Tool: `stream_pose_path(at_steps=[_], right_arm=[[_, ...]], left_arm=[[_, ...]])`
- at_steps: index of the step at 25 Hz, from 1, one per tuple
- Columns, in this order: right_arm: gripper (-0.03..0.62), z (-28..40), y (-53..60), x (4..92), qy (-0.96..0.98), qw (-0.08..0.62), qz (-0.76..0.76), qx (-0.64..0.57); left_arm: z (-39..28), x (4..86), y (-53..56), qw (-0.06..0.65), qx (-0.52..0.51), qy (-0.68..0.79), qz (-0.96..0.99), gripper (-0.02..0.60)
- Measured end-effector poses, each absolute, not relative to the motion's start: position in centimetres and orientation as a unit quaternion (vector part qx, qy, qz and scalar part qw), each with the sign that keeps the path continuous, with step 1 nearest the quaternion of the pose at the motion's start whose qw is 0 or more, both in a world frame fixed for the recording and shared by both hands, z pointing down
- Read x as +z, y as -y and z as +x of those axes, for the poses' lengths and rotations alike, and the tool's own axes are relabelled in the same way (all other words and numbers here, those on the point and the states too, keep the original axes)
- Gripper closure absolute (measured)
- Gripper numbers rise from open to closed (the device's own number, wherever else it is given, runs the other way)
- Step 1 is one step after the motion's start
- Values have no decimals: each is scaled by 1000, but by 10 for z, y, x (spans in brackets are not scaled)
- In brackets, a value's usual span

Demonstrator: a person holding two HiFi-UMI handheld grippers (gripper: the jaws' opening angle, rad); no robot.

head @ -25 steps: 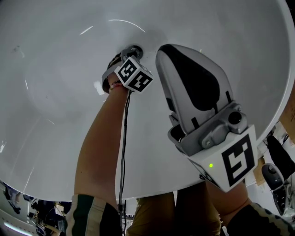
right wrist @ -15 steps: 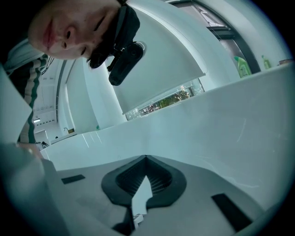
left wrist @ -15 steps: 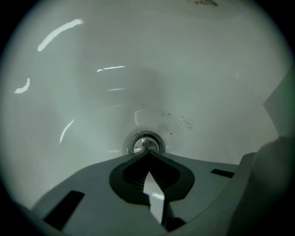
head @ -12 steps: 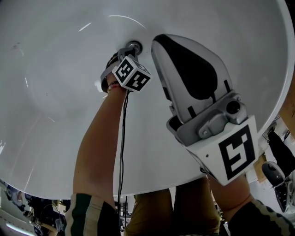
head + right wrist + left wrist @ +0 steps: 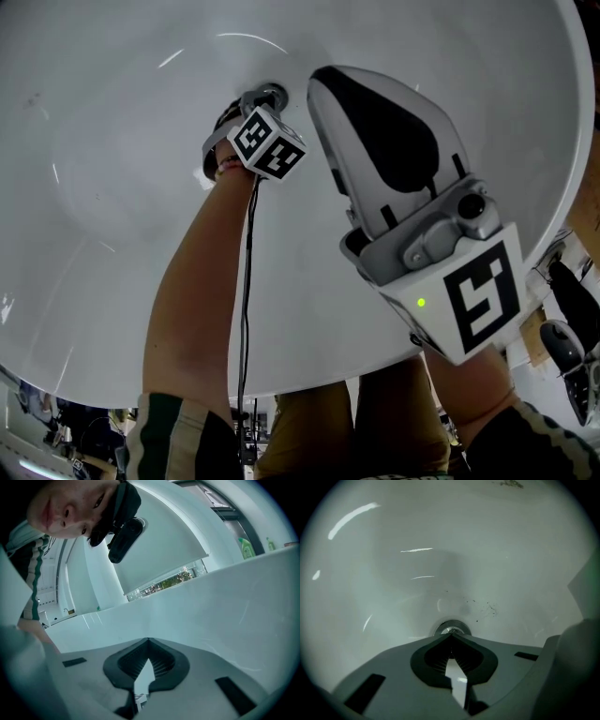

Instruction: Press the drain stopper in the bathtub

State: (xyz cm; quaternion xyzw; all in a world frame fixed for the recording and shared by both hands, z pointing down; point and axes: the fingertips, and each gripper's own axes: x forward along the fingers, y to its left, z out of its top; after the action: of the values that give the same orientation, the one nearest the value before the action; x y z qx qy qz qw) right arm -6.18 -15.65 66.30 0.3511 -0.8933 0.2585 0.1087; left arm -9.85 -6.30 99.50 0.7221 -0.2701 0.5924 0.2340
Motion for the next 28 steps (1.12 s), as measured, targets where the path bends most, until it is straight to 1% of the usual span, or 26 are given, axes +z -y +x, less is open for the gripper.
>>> stream_pose_path(at_steps=[3,7,8,9,10,13,16,18,21,28], right_arm=[[579,-61,155,664,893,112,351,260],[579,-63,153,666,893,113,341,270],[579,-63,153,666,894,112,340,269],[579,-63,153,666,894,112,339,270],[579,-63,152,667,894,111,339,271],[579,-64,152,667,893,109,339,277],[579,-65,151,667,893,111,332,282],[579,-67,150,668,894,110,327,287],[579,-67,149,669,895,111,323,289],[579,-68,147,670,894,115,319,294]], left_arm=[[-97,993,61,233,582,274,729,572],[-94,992,58,276,551,281,735,572],[-90,991,55,284,547,267,741,564],[-85,990,51,289,544,246,748,461],[-80,989,48,288,545,230,753,372],[-84,987,56,263,549,253,752,364],[-90,994,60,294,543,272,738,362],[-92,1001,57,302,547,271,732,359],[-95,1003,59,297,548,280,730,394],[-94,1001,58,293,556,283,724,400]])
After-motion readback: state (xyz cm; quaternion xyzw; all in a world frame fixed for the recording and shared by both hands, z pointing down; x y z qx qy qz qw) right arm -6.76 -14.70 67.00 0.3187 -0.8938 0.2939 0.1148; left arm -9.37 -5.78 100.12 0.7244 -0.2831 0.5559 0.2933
